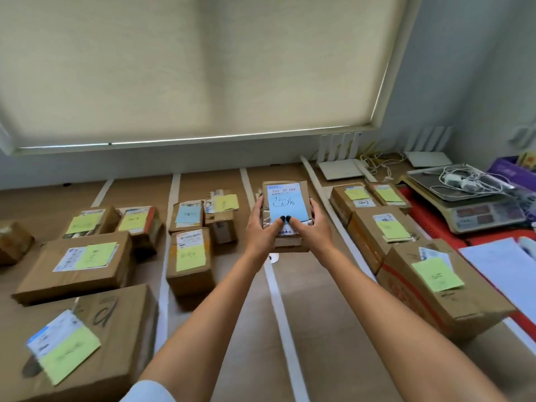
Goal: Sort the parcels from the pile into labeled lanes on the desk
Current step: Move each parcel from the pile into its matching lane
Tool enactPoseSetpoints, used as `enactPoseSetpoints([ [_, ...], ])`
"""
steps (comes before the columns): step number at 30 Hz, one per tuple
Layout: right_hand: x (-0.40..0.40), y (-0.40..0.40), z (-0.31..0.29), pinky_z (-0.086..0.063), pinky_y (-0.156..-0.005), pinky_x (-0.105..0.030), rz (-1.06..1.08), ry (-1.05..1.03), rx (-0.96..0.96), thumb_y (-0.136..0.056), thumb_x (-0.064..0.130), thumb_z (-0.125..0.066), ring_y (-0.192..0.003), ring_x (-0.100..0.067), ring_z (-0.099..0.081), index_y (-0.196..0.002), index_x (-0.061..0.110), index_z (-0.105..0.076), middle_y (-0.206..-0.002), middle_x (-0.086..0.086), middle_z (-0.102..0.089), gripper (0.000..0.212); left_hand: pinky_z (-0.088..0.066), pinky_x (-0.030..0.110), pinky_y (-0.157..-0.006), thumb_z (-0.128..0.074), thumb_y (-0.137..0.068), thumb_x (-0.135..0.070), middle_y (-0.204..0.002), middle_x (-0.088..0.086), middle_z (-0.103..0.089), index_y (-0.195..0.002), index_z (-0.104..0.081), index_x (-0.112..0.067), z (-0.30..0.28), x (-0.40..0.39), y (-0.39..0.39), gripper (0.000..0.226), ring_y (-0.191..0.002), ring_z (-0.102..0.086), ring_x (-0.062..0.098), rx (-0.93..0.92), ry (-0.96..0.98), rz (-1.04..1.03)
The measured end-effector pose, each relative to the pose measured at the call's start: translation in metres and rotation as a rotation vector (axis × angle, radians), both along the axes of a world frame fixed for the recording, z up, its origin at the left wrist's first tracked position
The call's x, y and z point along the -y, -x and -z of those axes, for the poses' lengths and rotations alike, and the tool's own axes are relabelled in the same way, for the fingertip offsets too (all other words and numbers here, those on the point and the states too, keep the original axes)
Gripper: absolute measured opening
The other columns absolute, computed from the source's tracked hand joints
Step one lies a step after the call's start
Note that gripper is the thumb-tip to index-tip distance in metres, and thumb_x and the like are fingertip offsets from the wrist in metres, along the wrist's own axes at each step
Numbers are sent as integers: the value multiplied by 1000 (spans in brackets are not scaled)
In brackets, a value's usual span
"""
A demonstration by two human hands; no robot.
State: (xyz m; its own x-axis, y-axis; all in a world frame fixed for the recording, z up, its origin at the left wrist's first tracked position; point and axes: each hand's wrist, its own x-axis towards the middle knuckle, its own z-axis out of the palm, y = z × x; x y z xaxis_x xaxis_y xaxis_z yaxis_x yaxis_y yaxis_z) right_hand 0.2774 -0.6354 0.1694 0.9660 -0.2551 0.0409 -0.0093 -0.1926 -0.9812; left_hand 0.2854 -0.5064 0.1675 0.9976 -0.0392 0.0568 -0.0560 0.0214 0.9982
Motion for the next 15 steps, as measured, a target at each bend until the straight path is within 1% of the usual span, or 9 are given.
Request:
enactPoseSetpoints([
  [1, 22, -8, -2, -55, -69, -20, -3, -1, -2, -83, 19, -68, -103, -13, -59, -147, 22, -23, -133, -5, -51, 78, -56, 25, -78, -61, -88, -11, -146, 1, -38, -144, -26, -31, -1, 23, -7, 69, -121, -49, 17, 4, 6, 1],
  [2, 43, -15, -3, -55, -68, -19, -3, -7, -7, -84, 19, -68, -102, -13, -59, -147, 21, -23, -134, -5, -51, 78, -56, 20, -73, -61, -88, -10, -145, -1, -38, -144, -27, -31, -1, 44, -13, 69, -117, -51, 15, 3, 15, 7],
  [4, 80, -31, -2, -53, -59, -14, 2, -19, -20, -84, 18, -67, -99, -11, -59, -146, 20, -24, -133, -6, -52, 75, -53, 14, -62, -60, -88, -9, -142, -3, -41, -143, -28, -33, 2, 81, -27, 68, -112, -53, 13, -19, 39, 25],
  [5, 97, -39, 1, -52, -56, -12, 4, -23, -27, -84, 18, -67, -97, -11, -59, -146, 19, -26, -132, -7, -53, 74, -53, 15, -61, -60, -88, -9, -140, -4, -43, -142, -29, -36, 6, 96, -35, 68, -112, -54, 15, -43, 45, 33],
  [6, 111, -47, 5, -51, -56, -12, 3, -25, -31, -84, 18, -67, -97, -11, -59, -145, 19, -26, -131, -7, -54, 73, -55, 17, -62, -60, -88, -10, -139, -4, -44, -141, -28, -40, 12, 109, -43, 68, -112, -56, 16, -68, 51, 38],
  [8, 134, -65, 20, -51, -59, -14, -12, -32, -61, -84, 18, -68, -100, -13, -59, -146, 19, -26, -132, -7, -53, 74, -56, 19, -63, -61, -88, -10, -137, -6, -44, -141, -28, -42, 28, 131, -58, 70, -108, -56, 12, -106, 50, 29],
  [11, 157, -88, 55, -50, -56, -11, -22, -61, -129, -84, 17, -68, -95, -7, -58, -146, 20, -26, -132, -7, -53, 75, -55, 17, -68, -62, -87, -9, -141, -6, -43, -139, -29, -42, 56, 157, -80, 70, -109, -49, 6, -135, -18, -9],
  [12, 164, -95, 67, -49, -57, -12, -16, -69, -141, -84, 17, -68, -94, -7, -58, -146, 20, -26, -131, -6, -54, 75, -56, 20, -73, -62, -87, -9, -142, -6, -42, -138, -29, -42, 66, 163, -88, 69, -113, -47, 6, -133, -46, -11],
  [15, 179, -121, 97, -50, -62, -17, -27, -91, -177, -84, 18, -68, -98, -10, -59, -145, 23, -27, -131, -5, -54, 74, -55, 36, -89, -62, -88, -10, -143, -4, -42, -135, -30, -45, 94, 178, -113, 68, -125, -45, 13, -153, -74, -17],
])
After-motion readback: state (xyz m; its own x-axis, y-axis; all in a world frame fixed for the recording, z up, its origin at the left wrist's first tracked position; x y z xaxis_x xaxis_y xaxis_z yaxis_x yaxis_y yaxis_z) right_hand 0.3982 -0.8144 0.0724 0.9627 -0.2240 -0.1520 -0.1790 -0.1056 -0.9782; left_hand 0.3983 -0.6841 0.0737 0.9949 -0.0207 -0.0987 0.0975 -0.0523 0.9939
